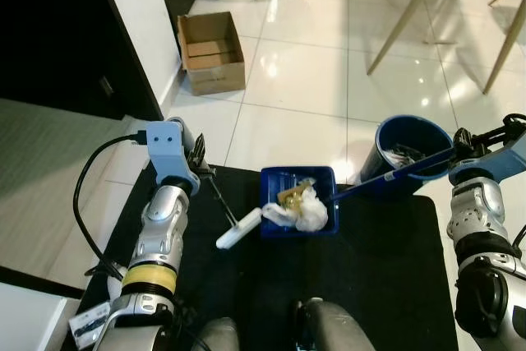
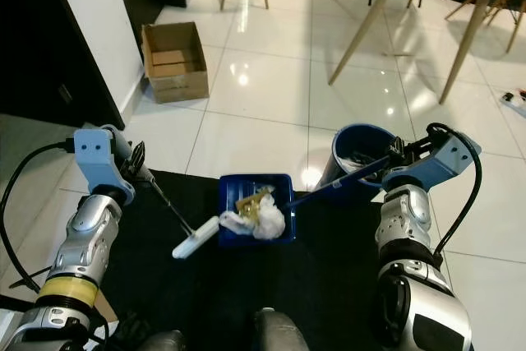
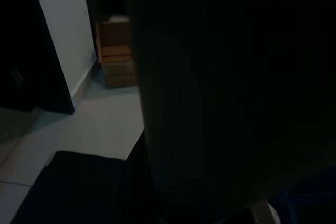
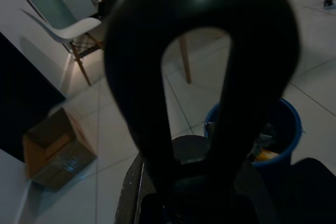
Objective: Sweep floor
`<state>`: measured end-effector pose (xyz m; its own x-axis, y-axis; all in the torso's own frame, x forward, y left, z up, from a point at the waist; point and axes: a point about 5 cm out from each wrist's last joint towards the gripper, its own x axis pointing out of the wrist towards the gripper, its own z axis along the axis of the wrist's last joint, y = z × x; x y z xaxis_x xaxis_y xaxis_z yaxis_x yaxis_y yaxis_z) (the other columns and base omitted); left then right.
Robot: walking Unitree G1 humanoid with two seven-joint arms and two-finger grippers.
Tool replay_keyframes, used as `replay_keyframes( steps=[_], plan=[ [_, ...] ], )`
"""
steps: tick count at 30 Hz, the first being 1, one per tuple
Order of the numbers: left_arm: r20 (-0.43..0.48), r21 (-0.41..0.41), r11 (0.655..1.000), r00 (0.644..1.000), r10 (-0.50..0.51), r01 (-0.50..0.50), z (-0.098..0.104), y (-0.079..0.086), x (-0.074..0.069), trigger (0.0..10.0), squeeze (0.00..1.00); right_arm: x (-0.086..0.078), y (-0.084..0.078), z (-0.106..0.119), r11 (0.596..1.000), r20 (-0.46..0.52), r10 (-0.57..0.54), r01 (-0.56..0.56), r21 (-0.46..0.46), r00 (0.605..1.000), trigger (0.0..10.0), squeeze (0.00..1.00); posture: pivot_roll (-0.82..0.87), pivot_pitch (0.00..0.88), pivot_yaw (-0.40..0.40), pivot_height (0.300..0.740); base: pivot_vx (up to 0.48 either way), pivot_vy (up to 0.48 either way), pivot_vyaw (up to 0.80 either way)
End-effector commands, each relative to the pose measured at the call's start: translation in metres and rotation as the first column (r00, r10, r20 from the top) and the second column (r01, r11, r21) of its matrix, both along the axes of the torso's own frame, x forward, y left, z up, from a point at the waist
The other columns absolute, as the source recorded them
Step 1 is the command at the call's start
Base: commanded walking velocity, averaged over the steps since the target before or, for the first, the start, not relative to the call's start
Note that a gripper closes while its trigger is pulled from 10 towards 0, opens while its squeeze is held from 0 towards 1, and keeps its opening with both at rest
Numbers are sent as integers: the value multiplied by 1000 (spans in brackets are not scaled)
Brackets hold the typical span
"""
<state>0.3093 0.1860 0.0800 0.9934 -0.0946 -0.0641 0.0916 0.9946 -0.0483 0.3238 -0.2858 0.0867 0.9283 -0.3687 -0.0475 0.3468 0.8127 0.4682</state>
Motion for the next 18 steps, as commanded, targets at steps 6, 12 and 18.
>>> replay_keyframes(
  steps=[6,12,18],
  plan=[
    [-42,10,1000,999,3,-3,-9,0,-3,10000,0,2,1,9,989,145,-20,-2,145,989,10000,0,30,29,-39,740,0,-331,0],
    [-67,61,996,995,72,-68,-14,9,-1,10000,0,2,3,8,979,174,4,-39,199,985,10000,0,27,33,-37,740,0,-333,0],
    [-69,82,993,993,94,-88,-14,14,0,10000,0,1,3,6,978,174,8,-44,205,985,10000,0,31,35,-37,740,0,-334,0]
  ],
)
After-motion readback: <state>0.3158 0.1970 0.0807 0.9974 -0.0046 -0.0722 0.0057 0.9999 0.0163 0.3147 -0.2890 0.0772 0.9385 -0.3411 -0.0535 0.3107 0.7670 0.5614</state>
